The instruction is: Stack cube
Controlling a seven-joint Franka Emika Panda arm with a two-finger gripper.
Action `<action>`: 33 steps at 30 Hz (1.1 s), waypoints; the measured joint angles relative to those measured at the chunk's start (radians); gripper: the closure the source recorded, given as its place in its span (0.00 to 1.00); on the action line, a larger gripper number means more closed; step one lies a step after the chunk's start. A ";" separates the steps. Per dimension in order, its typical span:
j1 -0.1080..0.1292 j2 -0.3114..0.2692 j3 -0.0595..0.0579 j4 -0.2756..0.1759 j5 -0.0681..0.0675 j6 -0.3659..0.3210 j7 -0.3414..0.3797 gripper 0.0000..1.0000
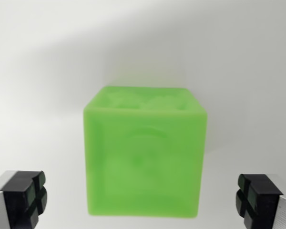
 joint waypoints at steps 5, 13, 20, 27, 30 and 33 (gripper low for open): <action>-0.007 0.038 0.007 0.011 0.003 0.029 -0.002 0.00; -0.013 0.081 0.016 0.025 0.005 0.057 -0.003 0.00; -0.018 0.096 0.021 0.030 0.005 0.069 -0.003 1.00; -0.018 0.096 0.021 0.031 0.005 0.069 -0.003 1.00; -0.018 0.096 0.021 0.031 0.005 0.069 -0.003 1.00; -0.018 0.096 0.021 0.031 0.005 0.069 -0.003 1.00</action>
